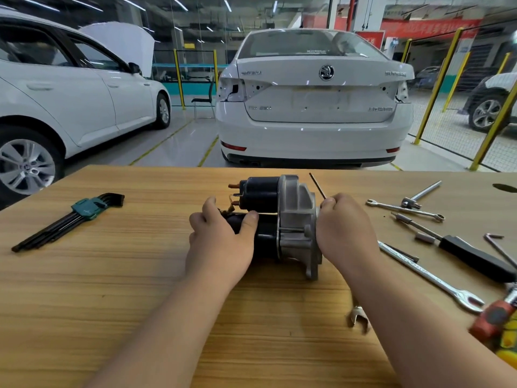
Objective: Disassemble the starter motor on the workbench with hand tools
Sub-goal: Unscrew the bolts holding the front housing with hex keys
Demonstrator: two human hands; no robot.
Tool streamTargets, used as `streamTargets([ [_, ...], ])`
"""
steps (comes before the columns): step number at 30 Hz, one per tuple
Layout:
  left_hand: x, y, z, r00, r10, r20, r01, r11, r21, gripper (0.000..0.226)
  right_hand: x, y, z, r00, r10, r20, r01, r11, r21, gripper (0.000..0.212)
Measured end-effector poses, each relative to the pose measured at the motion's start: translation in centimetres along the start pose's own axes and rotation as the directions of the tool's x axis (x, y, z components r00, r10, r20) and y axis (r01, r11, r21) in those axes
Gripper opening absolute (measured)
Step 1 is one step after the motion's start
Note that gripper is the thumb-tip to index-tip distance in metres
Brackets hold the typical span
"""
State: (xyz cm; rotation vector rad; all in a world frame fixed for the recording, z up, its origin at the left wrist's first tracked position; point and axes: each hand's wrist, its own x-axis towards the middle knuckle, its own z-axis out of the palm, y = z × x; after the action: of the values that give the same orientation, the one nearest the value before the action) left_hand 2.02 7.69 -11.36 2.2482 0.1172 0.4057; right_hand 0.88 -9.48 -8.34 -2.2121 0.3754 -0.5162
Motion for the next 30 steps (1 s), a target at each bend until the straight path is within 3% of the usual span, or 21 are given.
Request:
streamTargets([
  [9,-0.8,1.2,0.2,0.998,-0.062,0.003,0.062,0.996,0.057,0.084,0.4,0.1,0.1,0.999,0.024,-0.035,-0.023,0.999,0.027,0.021],
  [13,-0.3,0.8,-0.1,0.995,-0.081,0.054,0.08,0.997,0.025,0.082,0.5,-0.1,0.2,0.999,-0.023,0.022,0.024,0.997,-0.072,0.018],
  [16,-0.2,0.6,0.0,0.995,-0.083,0.062,0.075,0.991,0.109,0.081,0.1,-0.4,0.1,0.998,-0.056,0.023,0.059,0.986,-0.158,0.015],
  [19,-2.0,0.7,0.6,0.998,0.063,0.003,-0.063,0.987,0.149,0.08,-0.3,-0.6,0.2,0.997,-0.076,0.022,0.078,0.985,-0.151,0.018],
  [23,-5.2,1.8,1.7,0.948,0.319,0.014,-0.319,0.942,0.102,0.104,-0.4,-0.8,0.1,0.995,-0.095,0.028,0.097,0.989,-0.107,0.018],
  [27,-5.5,2.7,2.8,0.954,0.298,-0.036,-0.293,0.95,0.112,0.126,-0.5,-0.7,-1.1,0.986,-0.046,0.158,0.04,0.998,0.041,0.023],
  [30,-5.2,2.7,3.1,0.951,0.28,-0.133,-0.267,0.958,0.109,0.128,-1.0,-0.6,-1.6,0.97,-0.057,0.235,0.032,0.993,0.113,0.024],
])
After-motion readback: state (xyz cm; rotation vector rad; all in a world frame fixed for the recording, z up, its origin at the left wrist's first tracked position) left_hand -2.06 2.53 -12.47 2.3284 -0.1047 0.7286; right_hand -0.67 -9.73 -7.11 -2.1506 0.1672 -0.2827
